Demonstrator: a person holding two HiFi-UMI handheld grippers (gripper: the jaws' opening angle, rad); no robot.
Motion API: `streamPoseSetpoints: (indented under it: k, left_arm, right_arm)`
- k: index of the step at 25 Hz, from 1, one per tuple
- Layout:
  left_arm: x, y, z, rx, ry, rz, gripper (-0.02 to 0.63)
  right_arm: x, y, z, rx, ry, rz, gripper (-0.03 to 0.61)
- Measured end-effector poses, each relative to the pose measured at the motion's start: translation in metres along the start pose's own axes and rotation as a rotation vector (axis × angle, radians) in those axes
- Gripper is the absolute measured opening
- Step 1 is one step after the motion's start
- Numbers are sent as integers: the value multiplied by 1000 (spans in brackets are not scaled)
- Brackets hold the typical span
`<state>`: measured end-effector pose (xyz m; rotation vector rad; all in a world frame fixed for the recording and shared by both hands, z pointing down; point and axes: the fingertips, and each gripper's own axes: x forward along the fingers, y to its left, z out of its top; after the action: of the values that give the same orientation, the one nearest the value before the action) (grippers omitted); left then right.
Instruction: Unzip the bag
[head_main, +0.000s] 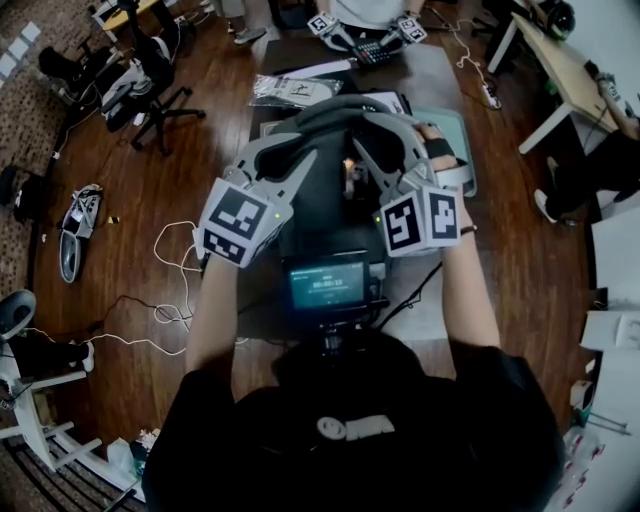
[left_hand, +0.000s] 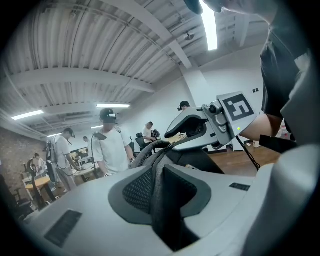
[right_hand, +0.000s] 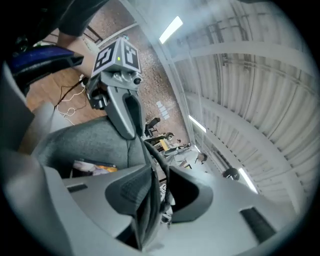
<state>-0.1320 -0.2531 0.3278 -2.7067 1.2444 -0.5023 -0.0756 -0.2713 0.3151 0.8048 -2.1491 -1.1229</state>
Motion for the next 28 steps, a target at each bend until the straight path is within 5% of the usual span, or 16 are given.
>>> streamPoseSetpoints:
  k: [8,15,21,28]
  left_arm:
    - [-2,-4,2,11,-4,-17,74]
    - [1,-7,0,-25,-3,-38,59]
    - [0,-9,5,-33,-17,-53,51]
    - [-3,-10,6,-8,-14,-53,51]
  right_arm:
    - [17,8,6,-27,-9,45,76]
    - [7,-3,5,285,-38,77,35]
    - [-6,-14,-9,456,-24,72,27]
    - [-14,-17,-15,517,-18,70,21]
